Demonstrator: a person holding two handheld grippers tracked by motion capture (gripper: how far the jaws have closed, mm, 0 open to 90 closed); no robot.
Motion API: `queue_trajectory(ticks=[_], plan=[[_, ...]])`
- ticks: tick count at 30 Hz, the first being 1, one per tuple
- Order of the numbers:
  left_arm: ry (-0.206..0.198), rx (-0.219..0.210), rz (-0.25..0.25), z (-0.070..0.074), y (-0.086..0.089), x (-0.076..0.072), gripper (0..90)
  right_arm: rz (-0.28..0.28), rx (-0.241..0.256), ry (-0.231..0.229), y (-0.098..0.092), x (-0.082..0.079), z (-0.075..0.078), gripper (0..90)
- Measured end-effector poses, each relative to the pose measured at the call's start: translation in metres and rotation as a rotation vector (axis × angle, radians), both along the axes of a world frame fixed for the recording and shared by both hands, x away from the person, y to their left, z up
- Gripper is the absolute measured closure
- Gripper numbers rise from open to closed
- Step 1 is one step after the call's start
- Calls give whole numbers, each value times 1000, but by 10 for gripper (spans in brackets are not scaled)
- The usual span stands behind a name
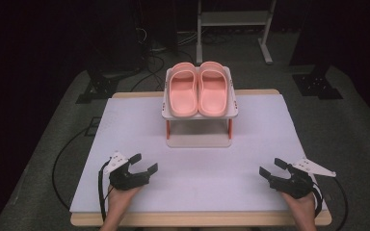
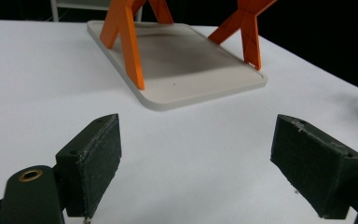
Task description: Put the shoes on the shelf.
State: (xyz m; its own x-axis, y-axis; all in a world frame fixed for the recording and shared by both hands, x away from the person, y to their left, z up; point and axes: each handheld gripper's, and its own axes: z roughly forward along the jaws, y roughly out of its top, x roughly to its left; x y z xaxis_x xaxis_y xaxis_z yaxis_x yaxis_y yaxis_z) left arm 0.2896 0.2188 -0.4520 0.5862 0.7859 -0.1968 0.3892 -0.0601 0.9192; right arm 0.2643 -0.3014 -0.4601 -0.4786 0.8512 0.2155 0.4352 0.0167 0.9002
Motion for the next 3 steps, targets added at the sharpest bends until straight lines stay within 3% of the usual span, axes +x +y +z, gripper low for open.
queue_trajectory(ticks=[3], plan=[[0,13,-1,-4,0,-3,151,-5,-17,-13,0,-5,-2,221]])
